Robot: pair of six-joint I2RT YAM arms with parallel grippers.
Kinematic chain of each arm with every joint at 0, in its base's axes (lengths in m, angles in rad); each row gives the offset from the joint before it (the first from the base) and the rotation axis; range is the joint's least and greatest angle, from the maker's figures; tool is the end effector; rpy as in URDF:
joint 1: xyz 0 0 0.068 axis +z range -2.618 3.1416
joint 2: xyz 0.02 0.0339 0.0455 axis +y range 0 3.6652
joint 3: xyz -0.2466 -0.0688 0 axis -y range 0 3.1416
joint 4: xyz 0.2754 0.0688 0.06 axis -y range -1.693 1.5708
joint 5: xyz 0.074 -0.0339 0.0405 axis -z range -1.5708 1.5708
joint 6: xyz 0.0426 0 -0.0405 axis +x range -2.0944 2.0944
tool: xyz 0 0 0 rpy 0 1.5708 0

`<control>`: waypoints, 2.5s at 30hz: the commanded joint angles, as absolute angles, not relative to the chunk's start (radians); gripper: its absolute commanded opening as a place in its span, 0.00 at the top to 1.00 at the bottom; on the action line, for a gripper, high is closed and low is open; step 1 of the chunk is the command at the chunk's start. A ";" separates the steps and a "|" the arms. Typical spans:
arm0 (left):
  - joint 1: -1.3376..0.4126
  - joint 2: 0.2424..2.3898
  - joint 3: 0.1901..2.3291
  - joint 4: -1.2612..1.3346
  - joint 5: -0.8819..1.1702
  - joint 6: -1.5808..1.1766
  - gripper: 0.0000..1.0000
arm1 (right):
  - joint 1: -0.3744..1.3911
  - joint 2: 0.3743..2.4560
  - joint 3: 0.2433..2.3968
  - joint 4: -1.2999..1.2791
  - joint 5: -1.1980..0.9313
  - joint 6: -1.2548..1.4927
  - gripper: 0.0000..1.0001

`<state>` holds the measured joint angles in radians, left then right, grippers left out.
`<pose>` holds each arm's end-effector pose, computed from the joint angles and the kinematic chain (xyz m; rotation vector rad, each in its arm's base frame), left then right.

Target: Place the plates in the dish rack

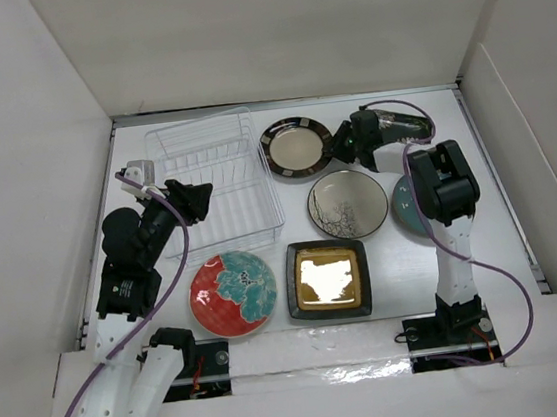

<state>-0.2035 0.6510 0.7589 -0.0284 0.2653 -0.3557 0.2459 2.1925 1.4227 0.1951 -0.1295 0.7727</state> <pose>0.1994 -0.0526 0.3614 0.1029 1.5249 -0.6460 0.4843 0.1272 0.1022 0.5046 2.1733 0.7174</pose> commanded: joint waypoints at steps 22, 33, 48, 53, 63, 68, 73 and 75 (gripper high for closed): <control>-0.200 0.673 0.767 0.002 0.183 -0.362 0.54 | 0.206 1.800 1.206 0.597 -0.046 0.839 1.00; -0.190 0.712 0.781 -0.034 0.115 -0.391 0.60 | 0.420 1.624 1.562 0.092 0.380 0.433 1.00; -0.181 0.839 0.841 -0.161 0.031 -0.451 0.72 | 0.722 1.945 2.209 -0.278 0.650 0.247 1.00; -0.181 0.808 0.836 -0.158 0.009 -0.479 0.71 | 0.762 2.000 2.261 -0.317 0.742 0.226 1.00; -0.181 0.821 0.856 -0.186 -0.034 -0.525 0.58 | 0.825 2.100 2.336 -0.342 0.903 0.166 1.00; -0.181 0.818 0.859 -0.195 -0.051 -0.528 0.55 | 0.845 2.186 2.375 -0.339 0.905 0.144 1.00; -0.190 0.819 0.862 -0.203 -0.064 -0.532 0.55 | 0.854 2.259 2.373 -0.327 0.856 0.159 1.00; -0.190 0.813 0.862 -0.201 -0.061 -0.534 0.55 | 0.854 2.287 2.373 -0.322 0.842 0.170 1.00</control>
<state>-0.1883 0.8272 0.8146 -0.2134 -0.0467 -0.5255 0.8444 2.2807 2.3096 -0.4328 0.8371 0.1616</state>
